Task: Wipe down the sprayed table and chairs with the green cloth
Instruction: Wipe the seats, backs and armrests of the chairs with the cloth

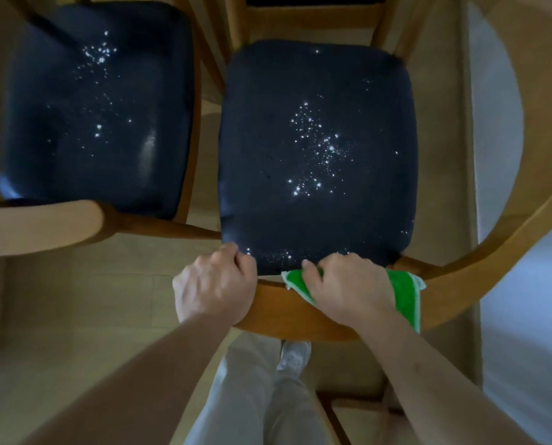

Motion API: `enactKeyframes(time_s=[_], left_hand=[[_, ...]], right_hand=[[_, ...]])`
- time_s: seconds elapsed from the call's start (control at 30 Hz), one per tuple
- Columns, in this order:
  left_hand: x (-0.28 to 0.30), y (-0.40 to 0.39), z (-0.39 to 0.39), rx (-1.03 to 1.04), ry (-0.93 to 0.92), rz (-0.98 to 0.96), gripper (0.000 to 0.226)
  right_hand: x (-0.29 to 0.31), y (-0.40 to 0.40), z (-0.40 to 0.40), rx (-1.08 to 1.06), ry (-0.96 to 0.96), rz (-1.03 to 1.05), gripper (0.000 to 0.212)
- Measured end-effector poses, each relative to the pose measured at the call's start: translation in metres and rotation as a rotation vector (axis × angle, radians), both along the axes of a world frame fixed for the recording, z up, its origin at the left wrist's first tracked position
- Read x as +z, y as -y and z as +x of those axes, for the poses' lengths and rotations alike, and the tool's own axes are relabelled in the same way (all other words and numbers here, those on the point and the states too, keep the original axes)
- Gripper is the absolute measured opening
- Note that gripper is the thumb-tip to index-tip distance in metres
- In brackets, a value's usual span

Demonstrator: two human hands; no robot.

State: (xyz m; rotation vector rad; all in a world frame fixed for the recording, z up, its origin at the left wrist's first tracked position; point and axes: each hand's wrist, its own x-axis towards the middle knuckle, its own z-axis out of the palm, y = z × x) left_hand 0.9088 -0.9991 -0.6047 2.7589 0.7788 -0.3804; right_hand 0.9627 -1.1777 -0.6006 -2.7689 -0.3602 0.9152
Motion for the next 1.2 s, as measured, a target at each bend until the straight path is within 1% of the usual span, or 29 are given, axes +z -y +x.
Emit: enactKeyframes(time_s=[0.13,0.3,0.37,0.47,0.53,0.63,0.73,0.8,0.87,1.0,1.1,1.17,1.2], left_hand=[[0.001,-0.001,0.0,0.01,-0.037,-0.047,0.033],[0.006,0.0,0.002,-0.017,-0.044,-0.044,0.027],[0.008,0.0,0.002,-0.016,-0.05,-0.066,0.027],[0.009,-0.001,0.001,-0.018,-0.04,-0.08,0.022],[0.01,-0.001,0.001,-0.021,-0.031,-0.081,0.02],[0.015,0.002,0.004,-0.01,-0.025,-0.076,0.021],[0.013,0.002,0.004,-0.001,-0.013,-0.075,0.018],[0.013,0.001,0.005,0.011,-0.023,-0.085,0.02],[0.013,0.002,0.006,0.005,-0.049,-0.08,0.021],[0.02,0.002,0.01,0.027,-0.062,-0.117,0.024],[0.021,0.002,0.014,0.045,-0.09,-0.134,0.026],[0.021,0.001,0.015,0.081,-0.079,-0.144,0.025],[0.02,0.0,0.016,0.088,-0.071,-0.149,0.024]], right_hand=[[-0.006,-0.006,0.013,0.025,-0.25,-0.065,0.048],[-0.008,-0.049,0.008,0.067,-0.43,-0.015,0.054],[-0.006,-0.066,0.01,0.091,-0.532,0.033,0.05],[-0.005,-0.076,0.021,0.13,-0.696,0.169,0.034],[-0.004,-0.075,0.029,0.138,-0.782,0.258,0.032],[-0.002,-0.071,0.035,0.152,-0.836,0.313,0.034],[-0.008,-0.063,0.037,0.179,-0.86,0.308,0.039],[-0.015,-0.054,0.041,0.04,-0.912,0.287,0.045],[-0.024,-0.045,0.047,-0.187,-1.009,0.304,0.048],[-0.032,-0.04,0.057,-0.517,-1.099,0.422,0.046],[-0.039,-0.042,0.067,-0.943,-1.156,0.525,0.047],[-0.04,-0.036,0.082,-1.123,-1.149,0.645,0.048],[-0.04,-0.033,0.093,-1.185,-1.112,0.717,0.05]])
